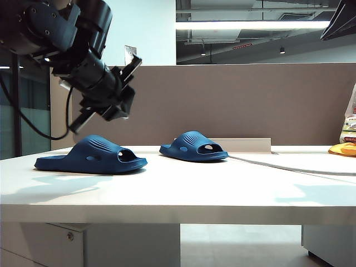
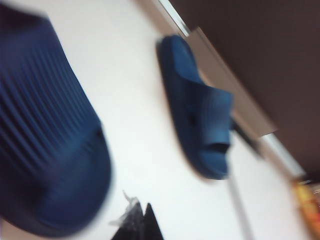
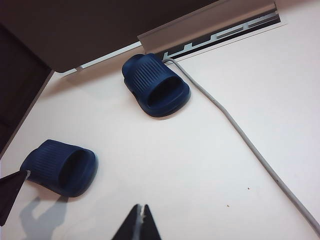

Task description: Interlock the pair of blue slippers on the table with their fronts facing up.

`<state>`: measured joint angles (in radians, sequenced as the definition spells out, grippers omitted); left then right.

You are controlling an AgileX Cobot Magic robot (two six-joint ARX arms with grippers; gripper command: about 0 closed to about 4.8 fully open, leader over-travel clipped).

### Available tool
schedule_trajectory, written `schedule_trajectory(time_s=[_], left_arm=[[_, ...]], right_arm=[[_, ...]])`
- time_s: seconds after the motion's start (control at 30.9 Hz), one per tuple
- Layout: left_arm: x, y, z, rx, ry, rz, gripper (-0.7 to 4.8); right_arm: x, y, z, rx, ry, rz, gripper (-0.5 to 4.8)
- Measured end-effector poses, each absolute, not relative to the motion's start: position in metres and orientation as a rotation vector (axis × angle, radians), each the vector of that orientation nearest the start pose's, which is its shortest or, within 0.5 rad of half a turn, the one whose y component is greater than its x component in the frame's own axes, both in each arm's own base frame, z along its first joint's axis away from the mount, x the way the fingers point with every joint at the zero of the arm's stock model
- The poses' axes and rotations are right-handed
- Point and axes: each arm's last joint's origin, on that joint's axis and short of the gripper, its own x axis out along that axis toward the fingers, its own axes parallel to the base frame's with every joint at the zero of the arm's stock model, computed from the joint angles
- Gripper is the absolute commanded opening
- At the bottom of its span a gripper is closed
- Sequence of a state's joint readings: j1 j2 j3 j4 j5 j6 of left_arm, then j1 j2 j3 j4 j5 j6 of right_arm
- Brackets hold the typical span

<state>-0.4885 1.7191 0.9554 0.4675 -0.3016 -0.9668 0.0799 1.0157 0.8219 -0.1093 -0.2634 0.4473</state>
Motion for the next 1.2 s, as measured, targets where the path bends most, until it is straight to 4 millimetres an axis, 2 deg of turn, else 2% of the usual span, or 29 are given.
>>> schedule_trajectory(time_s=[0.1, 0.19, 0.32, 0.42, 0.49, 0.68, 0.74, 0.87, 1.03, 1.2], left_arm=[[0.33, -0.163, 0.209, -0.636, 0.331, -0.039, 0.05], [0.33, -0.163, 0.209, -0.435, 0.324, -0.071, 0.35], [0.328, -0.162, 0.211, -0.207, 0.323, -0.097, 0.35], [0.328, -0.152, 0.218, -0.096, 0.326, -0.097, 0.35], [0.328, -0.14, 0.225, -0.075, 0.33, -0.085, 0.35], [0.331, -0.086, 0.248, -0.119, 0.348, -0.12, 0.35], [0.329, -0.067, 0.256, -0.108, 0.352, -0.171, 0.35], [0.324, -0.043, 0.262, -0.058, 0.385, -0.203, 0.35], [0.321, -0.024, 0.258, -0.036, 0.457, -0.206, 0.35], [0.318, -0.028, 0.253, -0.051, 0.514, -0.241, 0.35]], right_arm=[[0.223, 0.026, 0.31, 0.468, 0.382, 0.286, -0.04], [0.229, 0.029, 0.306, 0.477, 0.409, 0.354, -0.05], [0.245, 0.033, 0.293, 0.515, 0.474, 0.462, -0.05], [0.261, 0.036, 0.28, 0.573, 0.52, 0.517, -0.05], [0.27, 0.038, 0.271, 0.602, 0.547, 0.546, -0.05], [0.299, 0.044, 0.256, 0.676, 0.52, 0.704, -0.05], [0.309, 0.046, 0.254, 0.704, 0.523, 0.756, -0.05], [0.33, 0.049, 0.255, 0.729, 0.527, 0.816, -0.05], [0.351, 0.05, 0.254, 0.738, 0.533, 0.821, -0.05], [0.369, 0.06, 0.257, 0.733, 0.527, 0.833, -0.04]])
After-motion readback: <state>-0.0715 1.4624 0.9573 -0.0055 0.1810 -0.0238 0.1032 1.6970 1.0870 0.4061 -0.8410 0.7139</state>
